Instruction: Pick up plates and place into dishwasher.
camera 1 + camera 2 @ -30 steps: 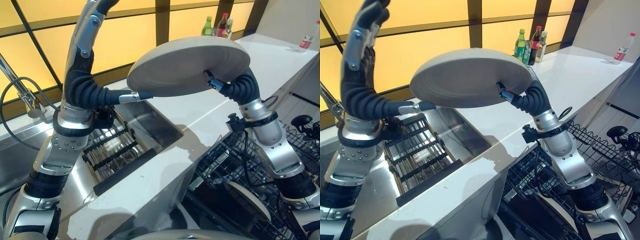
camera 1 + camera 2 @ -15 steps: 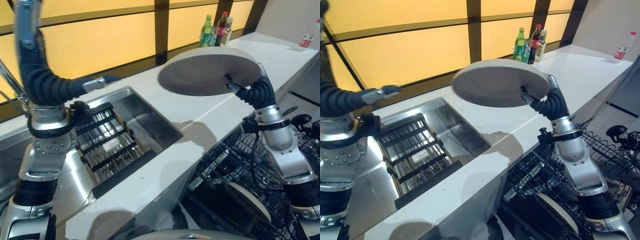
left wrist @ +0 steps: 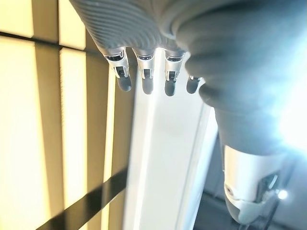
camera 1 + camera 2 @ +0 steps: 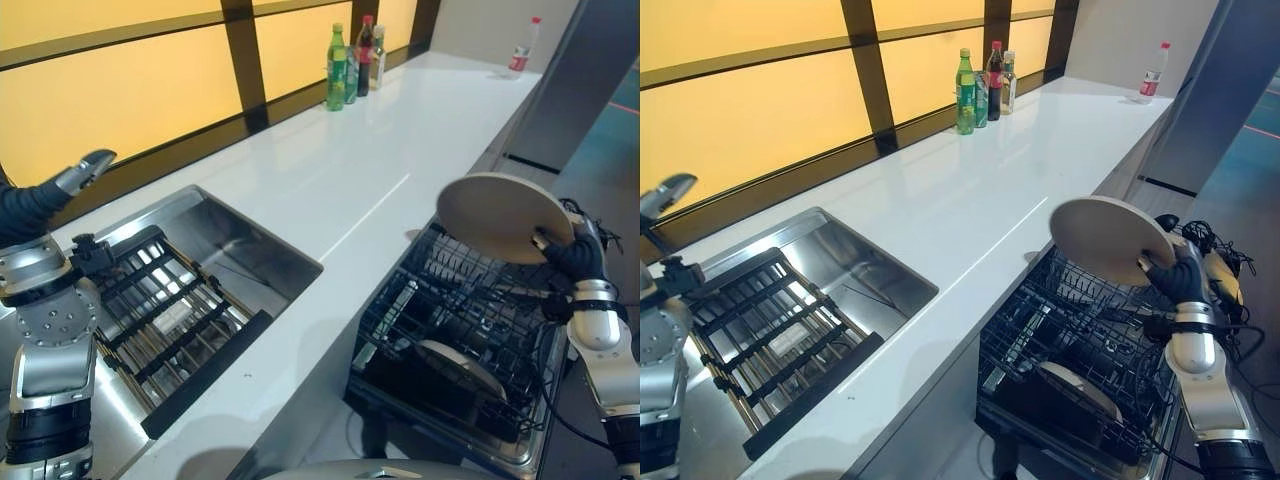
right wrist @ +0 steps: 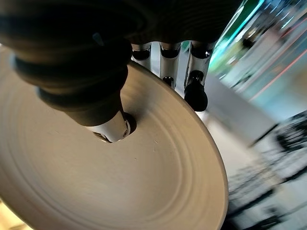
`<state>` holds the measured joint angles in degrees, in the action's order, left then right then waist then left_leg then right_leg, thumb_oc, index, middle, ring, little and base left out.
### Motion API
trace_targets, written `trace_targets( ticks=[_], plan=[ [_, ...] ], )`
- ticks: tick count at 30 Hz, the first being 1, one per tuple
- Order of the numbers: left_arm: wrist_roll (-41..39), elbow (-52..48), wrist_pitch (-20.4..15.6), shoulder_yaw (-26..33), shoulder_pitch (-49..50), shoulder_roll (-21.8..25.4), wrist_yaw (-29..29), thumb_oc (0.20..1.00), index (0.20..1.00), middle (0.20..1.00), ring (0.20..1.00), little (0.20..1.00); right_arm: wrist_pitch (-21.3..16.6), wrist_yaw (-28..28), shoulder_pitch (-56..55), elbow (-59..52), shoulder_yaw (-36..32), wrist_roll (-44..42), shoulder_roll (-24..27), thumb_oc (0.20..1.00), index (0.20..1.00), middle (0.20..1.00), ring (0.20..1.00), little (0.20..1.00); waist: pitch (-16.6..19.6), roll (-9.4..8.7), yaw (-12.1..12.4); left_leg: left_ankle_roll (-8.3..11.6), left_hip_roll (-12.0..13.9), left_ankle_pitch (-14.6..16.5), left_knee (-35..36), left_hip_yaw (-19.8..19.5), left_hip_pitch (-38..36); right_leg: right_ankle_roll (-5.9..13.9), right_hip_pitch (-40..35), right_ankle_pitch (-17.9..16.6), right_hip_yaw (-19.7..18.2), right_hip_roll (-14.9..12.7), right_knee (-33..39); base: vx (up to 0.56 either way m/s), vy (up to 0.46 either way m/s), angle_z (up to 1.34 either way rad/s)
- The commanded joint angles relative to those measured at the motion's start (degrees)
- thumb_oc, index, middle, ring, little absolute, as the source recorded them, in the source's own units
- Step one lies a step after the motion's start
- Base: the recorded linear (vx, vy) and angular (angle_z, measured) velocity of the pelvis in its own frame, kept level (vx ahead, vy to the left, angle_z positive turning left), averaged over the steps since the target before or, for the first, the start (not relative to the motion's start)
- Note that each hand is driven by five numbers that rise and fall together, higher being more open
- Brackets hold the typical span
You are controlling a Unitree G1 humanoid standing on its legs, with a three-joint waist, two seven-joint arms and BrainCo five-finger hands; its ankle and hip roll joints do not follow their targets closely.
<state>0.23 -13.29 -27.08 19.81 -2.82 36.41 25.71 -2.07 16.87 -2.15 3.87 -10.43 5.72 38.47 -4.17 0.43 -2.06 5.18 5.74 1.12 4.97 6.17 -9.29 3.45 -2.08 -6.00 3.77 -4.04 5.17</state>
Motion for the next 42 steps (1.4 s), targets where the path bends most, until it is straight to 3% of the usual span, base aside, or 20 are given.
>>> trace_targets(
  ticks=[1, 11, 14, 19, 26, 33, 42],
  plan=[
    [-2.2, 3.11, -0.48, 0.43, -2.17, 3.19, -0.41, 1.0, 1.0, 1.0, 1.0, 1.0, -1.27, 3.93, 4.08, -0.16, -1.13, 1.28, 0.76, 0.2, 0.2, 0.2, 0.2, 0.2, 0.79, -1.7, -0.6, -2.87, -2.19, 4.02, -6.58, -0.99, 5.96, 5.94, 0.15, 8.18, -1.24, -6.66, -9.0, -0.02, -0.059, -0.03],
    [-0.97, 4.17, 0.37, -0.81, -3.68, 4.89, 1.55, 1.0, 1.0, 1.0, 1.0, 1.0, -0.54, 7.6, 5.96, 9.5, 2.28, 4.05, 3.4, 0.2, 0.2, 0.2, 0.2, 0.2, -2.67, -0.16, 0.57, -1.6, -1.6, 2.88, -8.18, -3.06, 10.67, 5.25, 2.89, 9.21, -0.42, -5.94, -10.6, -0.03, -0.103, 0.02],
    [0.83, 5.17, 0.08, -3.68, -7.45, 6.02, 4.99, 1.0, 1.0, 1.0, 1.0, 1.0, -1.03, 9.84, 10.71, 14.21, 5.42, 2.85, 6.05, 0.2, 0.2, 0.2, 0.2, 0.2, -6.29, 0.93, 1.2, -0.94, -1.66, 1.82, -9.93, -4.35, 14.96, 4.14, 5.45, 9.6, -0.37, -5.16, -11.73, -0.29, -0.096, 0.03],
    [2.03, 5.72, 1.74, -5.68, -10.77, 9.02, 6.36, 1.0, 1.0, 1.0, 1.0, 1.0, -0.74, 9.75, 15.37, 17.62, 9.23, -0.09, 8.24, 0.2, 0.2, 0.2, 0.2, 0.2, -9.77, 2.02, 1.56, -0.11, -1.38, 0.21, -10.64, -5.4, 18.39, 2.89, 7.28, 10.08, 0.01, -4.32, -12.41, -0.15, -0.095, 0.08],
    [2.49, 7.11, 1.1, -7.18, -13.73, 10.83, 9.7, 1.0, 1.0, 1.0, 1.0, 1.0, -2.68, 9.14, 20.65, 24.5, 13.76, -1.04, 10.54, 0.2, 0.2, 0.2, 0.2, 0.2, -12.77, 3.78, 1.66, 0.67, -1.16, -1.13, -11.76, -6.06, 21.59, 1.73, 10.18, 10.66, 0.36, -4.03, -14.36, -0.11, -0.039, 0.07],
    [3.92, 7.39, 2.49, -9.78, -17.24, 12.27, 11.26, 1.0, 1.0, 1.0, 1.0, 1.0, -1.58, 5.83, 24.98, 28.44, 19.37, -1.27, 10.54, 0.2, 0.2, 0.2, 0.2, 0.2, -15.16, 5.41, 1.16, 0.9, -0.84, -2.0, -12.0, -5.9, 23.19, 0.93, 12.89, 11.15, -0.04, -3.79, -16.0, -0.08, -0.026, -0.01],
    [3.42, 8.21, 4.15, -12.53, -21.8, 14.52, 11.53, 1.0, 1.0, 1.0, 1.0, 1.0, -0.02, -8.28, 26.41, 34.79, 27.36, -1.24, 10.2, 0.2, 0.2, 0.2, 0.2, 0.2, -16.6, 5.42, 1.32, 0.79, -0.64, -2.24, -12.44, -5.51, 23.95, 0.56, 14.04, 11.2, 0.11, -3.89, -16.94, -0.04, -0.035, -0.01]
  ],
)
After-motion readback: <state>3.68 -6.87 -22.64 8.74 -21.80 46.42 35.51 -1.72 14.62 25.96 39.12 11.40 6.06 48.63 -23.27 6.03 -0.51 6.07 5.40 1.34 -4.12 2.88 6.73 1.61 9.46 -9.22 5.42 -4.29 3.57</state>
